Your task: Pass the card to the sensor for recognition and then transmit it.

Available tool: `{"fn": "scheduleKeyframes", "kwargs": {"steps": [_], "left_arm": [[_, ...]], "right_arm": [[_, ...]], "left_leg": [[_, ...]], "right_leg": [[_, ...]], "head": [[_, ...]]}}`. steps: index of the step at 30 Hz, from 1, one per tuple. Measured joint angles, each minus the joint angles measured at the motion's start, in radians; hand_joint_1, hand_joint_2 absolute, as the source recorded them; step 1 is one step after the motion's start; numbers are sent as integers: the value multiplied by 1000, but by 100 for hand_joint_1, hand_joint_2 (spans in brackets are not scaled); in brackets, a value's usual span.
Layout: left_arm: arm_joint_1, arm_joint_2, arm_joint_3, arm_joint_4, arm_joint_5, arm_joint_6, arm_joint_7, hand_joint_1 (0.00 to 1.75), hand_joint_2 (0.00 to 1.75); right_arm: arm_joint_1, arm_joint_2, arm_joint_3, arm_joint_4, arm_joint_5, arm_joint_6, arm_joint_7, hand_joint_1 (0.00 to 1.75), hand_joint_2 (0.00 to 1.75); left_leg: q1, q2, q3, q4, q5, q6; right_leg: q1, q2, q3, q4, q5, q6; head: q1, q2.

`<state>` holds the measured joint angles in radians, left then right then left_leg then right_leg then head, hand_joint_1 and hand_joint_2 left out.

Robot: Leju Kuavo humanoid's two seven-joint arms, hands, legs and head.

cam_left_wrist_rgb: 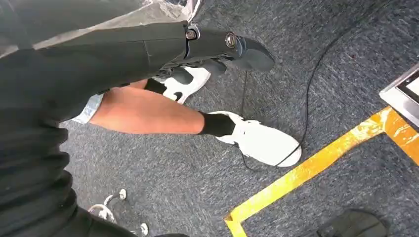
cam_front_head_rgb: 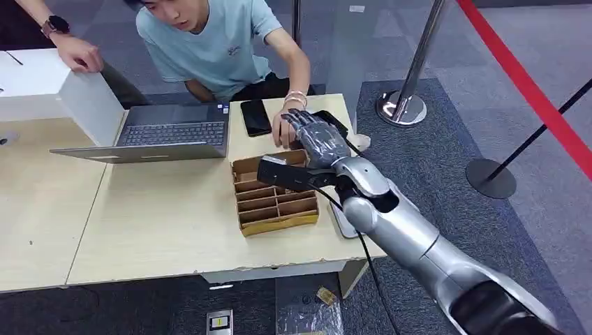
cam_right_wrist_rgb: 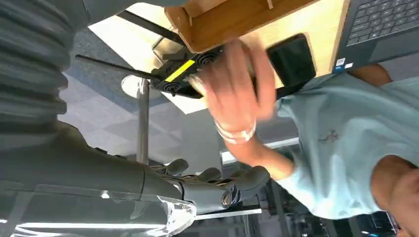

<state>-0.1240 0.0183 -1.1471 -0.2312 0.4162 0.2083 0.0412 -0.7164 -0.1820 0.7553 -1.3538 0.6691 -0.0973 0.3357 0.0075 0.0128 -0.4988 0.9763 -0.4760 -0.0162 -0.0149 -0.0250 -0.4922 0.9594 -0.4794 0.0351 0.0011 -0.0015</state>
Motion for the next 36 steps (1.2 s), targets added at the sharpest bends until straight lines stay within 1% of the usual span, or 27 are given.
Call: {"fn": "scheduleKeyframes", "kwargs": {"steps": [5,6,7,8,11,12,13,14,15,17,20,21,23,26,27,34,35,36], "left_arm": [[2,0,0,0,5,2,-2,0,175],[2,0,0,0,6,3,-3,0,175],[2,0,0,0,6,3,-3,0,175],[2,0,0,0,5,3,-3,0,175],[2,0,0,0,3,3,-5,0,175],[2,0,0,0,3,3,-5,0,175],[1,0,0,0,3,3,-5,0,175],[1,0,0,0,3,3,-5,0,175],[1,0,0,0,3,4,-5,0,175],[0,0,0,0,2,5,-5,0,175],[-1,0,0,0,0,5,-5,0,175],[-1,0,0,0,0,5,-5,0,175],[-1,0,0,0,-2,5,-5,0,175],[-2,0,0,0,-5,5,-5,0,175],[-2,0,0,0,-5,5,-5,0,175],[-4,0,0,0,-9,5,-2,0,175],[-4,0,0,0,-9,5,-2,0,175],[-4,0,0,0,-10,4,-2,0,175]], "right_arm": [[18,-7,0,-34,6,-3,-2,0,175],[24,-8,0,-42,7,-4,-2,12,175],[29,-10,0,-49,8,-4,-2,47,175],[35,-12,0,-55,9,-4,-2,58,175],[54,-16,0,-73,11,-3,-2,58,175],[59,-17,0,-77,12,-2,-2,68,175],[63,-18,0,-79,12,-2,-2,73,175],[68,-20,0,-83,12,-3,-2,84,175],[72,-22,0,-85,12,-3,-2,89,175],[81,-24,0,-85,16,-5,-2,82,175],[95,-31,-1,-84,17,-10,-3,82,175],[99,-33,-2,-81,16,-13,-4,75,175],[108,-39,-3,-77,14,-16,-8,66,175],[118,-44,-5,-68,11,-23,-12,65,175],[121,-45,-6,-65,10,-25,-13,70,175],[141,-50,-11,-32,-6,-38,-19,77,175],[141,-50,-11,-23,-9,-41,-20,89,175],[141,-50,-12,-14,-16,-42,-23,94,175]], "left_leg": [[0,0,0,0,0,0],[0,0,0,0,0,0],[0,0,0,0,0,0],[0,0,0,0,0,0],[0,0,0,0,0,0],[0,0,0,0,0,0],[0,0,0,0,0,0],[0,0,0,0,0,0],[0,0,0,0,0,0],[0,0,0,0,0,0],[0,0,0,0,0,0],[0,0,0,0,0,0],[0,0,0,0,0,0],[0,0,0,0,0,0],[0,0,0,0,0,0],[0,0,0,0,0,0],[0,0,0,0,0,0],[0,0,0,0,0,0]], "right_leg": [[0,0,0,0,0,0],[0,0,0,0,0,0],[0,0,0,0,0,0],[0,0,0,0,0,0],[0,0,0,0,0,0],[0,0,0,0,0,0],[0,0,0,0,0,0],[0,0,0,0,0,0],[0,0,0,0,0,0],[0,0,0,0,0,0],[0,0,0,0,0,0],[0,0,0,0,0,0],[0,0,0,0,0,0],[0,0,0,0,0,0],[0,0,0,0,0,0],[0,0,0,0,0,0],[0,0,0,0,0,0],[0,0,0,0,0,0]], "head": [[0,0],[0,0],[0,0],[0,0],[0,0],[0,0],[0,0],[0,0],[0,0],[0,0],[0,0],[0,0],[0,0],[0,0],[0,0],[0,0],[0,0],[0,0]]}}
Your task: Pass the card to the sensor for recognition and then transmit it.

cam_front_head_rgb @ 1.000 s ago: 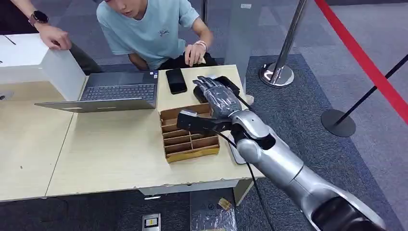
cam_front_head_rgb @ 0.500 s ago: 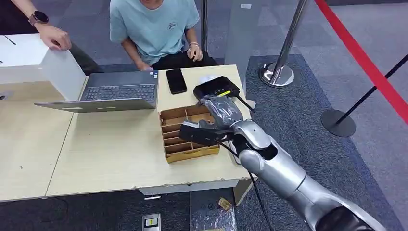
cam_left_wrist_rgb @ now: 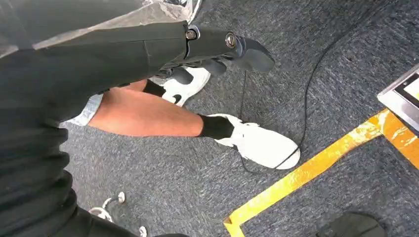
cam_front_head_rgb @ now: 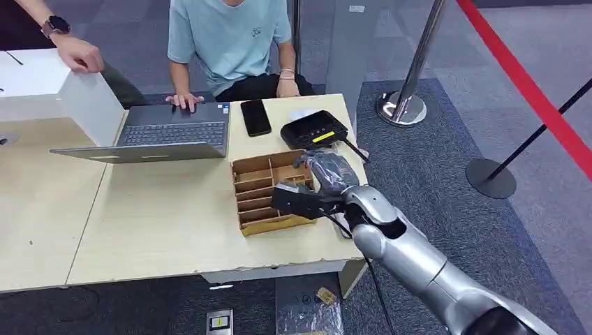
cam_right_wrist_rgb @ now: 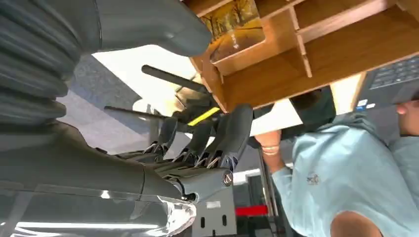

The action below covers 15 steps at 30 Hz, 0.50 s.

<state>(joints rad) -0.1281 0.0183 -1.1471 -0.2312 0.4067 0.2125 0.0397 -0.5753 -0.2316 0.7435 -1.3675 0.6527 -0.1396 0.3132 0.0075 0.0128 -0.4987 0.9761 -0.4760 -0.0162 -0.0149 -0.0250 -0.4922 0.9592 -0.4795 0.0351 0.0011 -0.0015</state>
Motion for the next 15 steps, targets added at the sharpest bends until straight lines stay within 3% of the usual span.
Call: {"fn": "scheduleKeyframes", "kwargs": {"steps": [4,6,15], "left_arm": [[0,0,0,0,-2,-2,2,0,175],[0,0,0,0,-2,-2,2,0,175],[0,0,0,0,-6,-12,13,0,175]], "right_arm": [[2,0,-2,42,-20,-8,-12,93,175],[2,0,-2,66,-25,-13,-15,79,175],[2,3,-18,163,-44,-23,-25,84,175]], "left_leg": [[0,0,0,0,0,0],[0,0,0,0,0,0],[0,0,0,0,0,0]], "right_leg": [[0,0,0,0,0,0],[0,0,0,0,0,0],[0,0,0,0,0,0]], "head": [[0,0],[0,0],[0,0]]}}
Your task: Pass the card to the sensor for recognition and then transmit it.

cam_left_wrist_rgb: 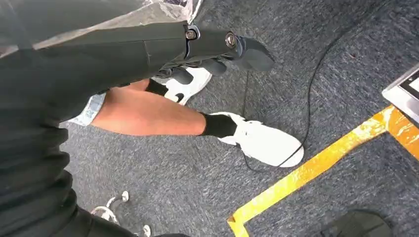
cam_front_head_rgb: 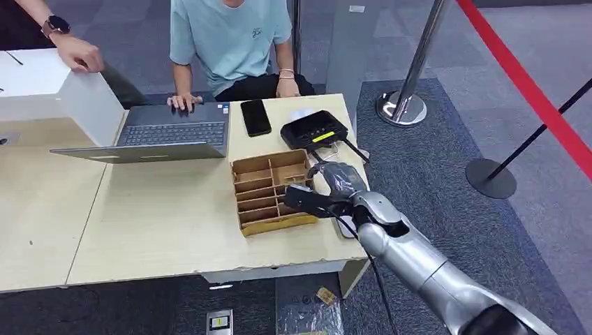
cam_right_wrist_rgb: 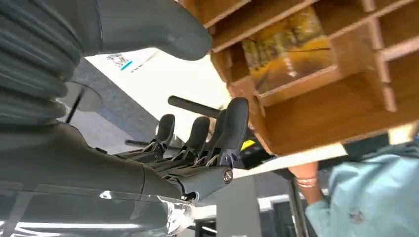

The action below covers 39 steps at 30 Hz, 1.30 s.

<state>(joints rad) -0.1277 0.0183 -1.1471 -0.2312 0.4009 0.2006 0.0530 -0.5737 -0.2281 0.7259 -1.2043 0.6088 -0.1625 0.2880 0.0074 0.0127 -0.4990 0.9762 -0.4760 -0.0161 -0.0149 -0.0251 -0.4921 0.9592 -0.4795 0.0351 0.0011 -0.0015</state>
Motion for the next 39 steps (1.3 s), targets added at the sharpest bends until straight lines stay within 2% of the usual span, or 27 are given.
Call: {"fn": "scheduleKeyframes", "kwargs": {"steps": [2,5,15,28,39], "left_arm": [[0,0,0,0,0,0,0,0,175],[-1,0,0,0,-3,0,0,0,175],[-1,0,0,0,-12,-5,4,0,175],[-1,-2,0,0,-17,-9,4,0,175],[-1,-6,0,0,-24,-10,5,0,175]], "right_arm": [[-1,1,-1,14,-3,0,-2,86,175],[-7,7,-5,43,-14,0,-6,79,175],[-54,32,-5,125,-10,5,-17,82,175],[-97,62,-3,159,-7,8,-23,72,175],[-101,98,9,197,3,12,-25,73,175]], "left_leg": [[0,0,0,0,0,0],[0,0,0,0,0,0],[0,0,0,0,0,0],[0,0,0,0,0,0],[0,0,0,0,0,0]], "right_leg": [[0,0,0,0,0,0],[0,0,0,0,0,0],[0,0,0,0,0,0],[0,0,0,0,0,0],[0,0,0,0,0,0]], "head": [[0,0],[0,0],[0,0],[0,0],[0,0]]}}
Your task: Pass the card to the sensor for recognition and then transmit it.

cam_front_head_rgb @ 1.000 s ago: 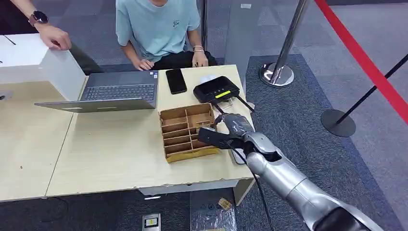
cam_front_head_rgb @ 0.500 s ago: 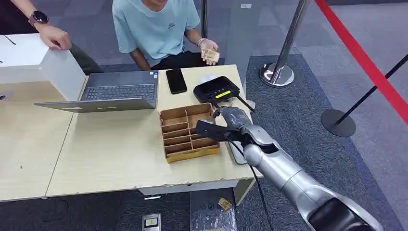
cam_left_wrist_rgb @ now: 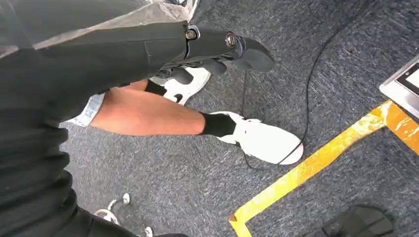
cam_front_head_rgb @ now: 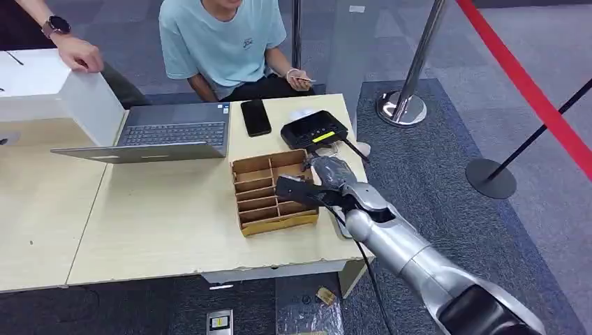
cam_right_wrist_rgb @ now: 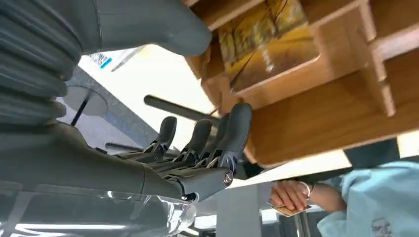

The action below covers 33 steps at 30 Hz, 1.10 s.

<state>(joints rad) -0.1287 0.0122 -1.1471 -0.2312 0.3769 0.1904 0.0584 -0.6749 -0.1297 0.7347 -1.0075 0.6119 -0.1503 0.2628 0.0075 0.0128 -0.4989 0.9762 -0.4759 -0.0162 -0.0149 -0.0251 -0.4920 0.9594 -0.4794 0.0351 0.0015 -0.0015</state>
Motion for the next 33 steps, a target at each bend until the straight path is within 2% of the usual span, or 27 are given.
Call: {"fn": "scheduleKeyframes", "kwargs": {"steps": [10,12,13,14,15,16,33], "left_arm": [[1,-3,0,0,0,0,0,0,175],[1,-3,0,0,0,0,1,0,175],[2,-3,0,0,0,0,1,0,175],[2,-3,0,0,0,0,1,0,175],[2,-4,0,0,0,0,1,0,175],[3,-4,0,0,0,0,1,0,175],[4,-4,0,0,0,0,0,0,175]], "right_arm": [[-1,22,14,50,-2,-10,-21,72,175],[-2,25,16,59,-2,-11,-22,79,175],[-5,27,17,67,-2,-12,-22,105,175],[-7,29,18,73,-2,-12,-23,141,175],[-9,30,18,77,-3,-14,-25,150,175],[-10,32,18,80,-3,-14,-27,175,175],[-15,39,19,110,-10,-34,-37,175,175]], "left_leg": [[0,0,0,0,0,0],[0,0,0,0,0,0],[0,0,0,0,0,0],[0,0,0,0,0,0],[0,0,0,0,0,0],[0,0,0,0,0,0],[0,0,1,0,0,0]], "right_leg": [[0,0,0,0,0,0],[0,0,0,0,0,0],[0,0,0,0,0,0],[0,0,0,0,0,0],[0,0,0,0,0,0],[0,0,0,0,0,0],[0,0,1,0,0,0]], "head": [[0,0],[0,0],[0,0],[0,0],[0,0],[0,0],[0,0]]}}
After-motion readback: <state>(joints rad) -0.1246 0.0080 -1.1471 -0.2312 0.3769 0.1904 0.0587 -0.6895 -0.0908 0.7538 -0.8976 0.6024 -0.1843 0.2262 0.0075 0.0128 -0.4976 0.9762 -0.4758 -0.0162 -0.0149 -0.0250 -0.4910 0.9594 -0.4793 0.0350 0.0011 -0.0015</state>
